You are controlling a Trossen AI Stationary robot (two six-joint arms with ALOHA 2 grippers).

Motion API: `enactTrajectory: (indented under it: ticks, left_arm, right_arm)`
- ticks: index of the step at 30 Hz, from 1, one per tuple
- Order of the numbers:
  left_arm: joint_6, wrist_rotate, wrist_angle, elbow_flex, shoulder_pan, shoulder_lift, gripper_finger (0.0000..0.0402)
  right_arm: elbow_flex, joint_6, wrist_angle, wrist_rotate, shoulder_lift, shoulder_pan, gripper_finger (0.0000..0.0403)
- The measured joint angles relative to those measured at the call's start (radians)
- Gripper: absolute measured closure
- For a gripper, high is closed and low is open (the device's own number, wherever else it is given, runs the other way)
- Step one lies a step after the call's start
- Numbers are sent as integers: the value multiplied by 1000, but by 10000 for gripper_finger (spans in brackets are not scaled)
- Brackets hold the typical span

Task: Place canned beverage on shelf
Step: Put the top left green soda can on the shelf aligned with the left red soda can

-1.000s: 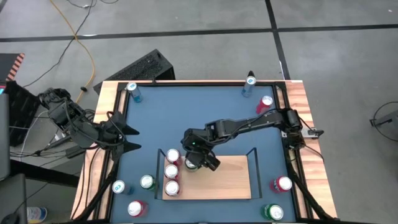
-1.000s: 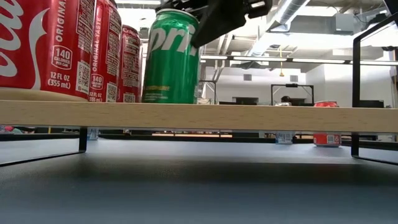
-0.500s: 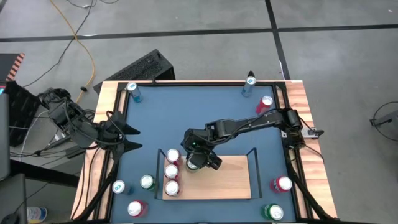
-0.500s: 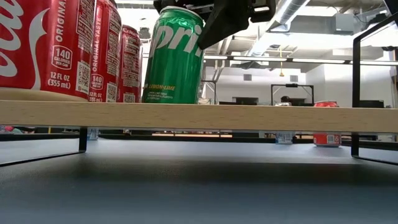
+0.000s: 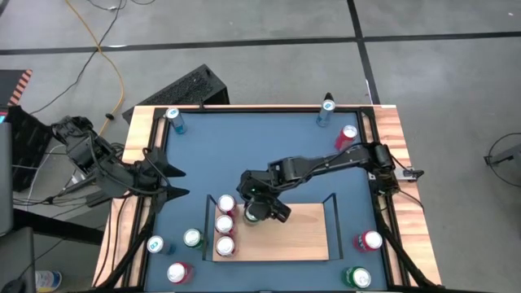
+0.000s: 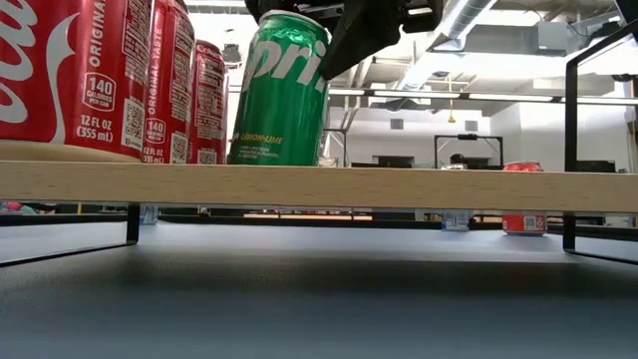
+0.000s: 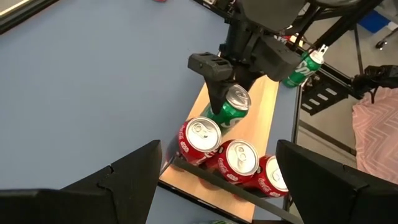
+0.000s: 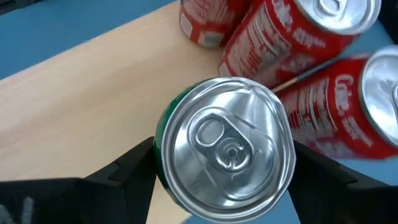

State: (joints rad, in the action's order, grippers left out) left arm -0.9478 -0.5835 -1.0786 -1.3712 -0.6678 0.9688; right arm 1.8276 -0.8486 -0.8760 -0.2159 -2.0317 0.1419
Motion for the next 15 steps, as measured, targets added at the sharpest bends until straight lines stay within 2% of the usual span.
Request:
enactTrajectory:
  ticks: [4, 15]
  left_arm:
    - [0, 0, 0, 0, 0, 0, 99]
    - [1, 0, 0, 0, 0, 0, 99]
  right_arm:
    - [32, -2, -19, 29, -1, -4, 107]
    - [40, -16, -27, 18, -2, 2, 107]
